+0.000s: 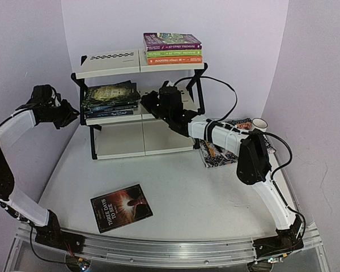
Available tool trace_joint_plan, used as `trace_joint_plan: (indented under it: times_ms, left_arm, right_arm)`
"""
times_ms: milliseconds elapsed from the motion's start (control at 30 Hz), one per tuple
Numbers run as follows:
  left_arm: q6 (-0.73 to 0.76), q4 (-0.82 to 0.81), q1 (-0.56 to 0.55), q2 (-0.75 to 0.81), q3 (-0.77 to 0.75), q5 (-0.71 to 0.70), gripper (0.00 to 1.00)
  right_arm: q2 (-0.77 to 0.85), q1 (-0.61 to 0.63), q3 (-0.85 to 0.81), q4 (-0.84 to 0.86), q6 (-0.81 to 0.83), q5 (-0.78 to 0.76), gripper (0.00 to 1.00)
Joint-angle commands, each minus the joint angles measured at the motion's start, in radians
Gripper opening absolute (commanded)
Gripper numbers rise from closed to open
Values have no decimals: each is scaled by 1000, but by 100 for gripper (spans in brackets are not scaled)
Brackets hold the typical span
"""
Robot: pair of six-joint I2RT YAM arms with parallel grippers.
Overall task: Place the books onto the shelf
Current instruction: Adjust the shelf at the center of the board, then adjust the book pile on the shelf.
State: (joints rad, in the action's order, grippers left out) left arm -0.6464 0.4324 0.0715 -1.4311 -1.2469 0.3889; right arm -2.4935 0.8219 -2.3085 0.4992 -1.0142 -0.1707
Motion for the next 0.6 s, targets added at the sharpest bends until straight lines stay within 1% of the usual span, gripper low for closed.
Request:
trace_joint_plan:
  times_ms: [0,133,200,267,367,567]
  left_arm:
    - [47,2,-17,85,-6,-7,23]
    - [61,0,-18,112,-8,-24,29]
    - [62,-2,-18,121,-12,-28,34]
    - [55,-15,-18,124,-13,-26,35]
    - [41,-53,-19,117,-14,1,34]
    - [18,-75,-19,72,-44,56,25]
  right_arm:
    - [-4,-9,-56,40,2,46,0]
    - [0,-9,-46,39,2,51,0]
    - [1,-11,-45,40,3,54,0]
    - [-3,-11,-55,34,3,64,0]
    - [-13,-12,-79,23,6,85,0]
    - [-23,-13,-98,5,6,124,0]
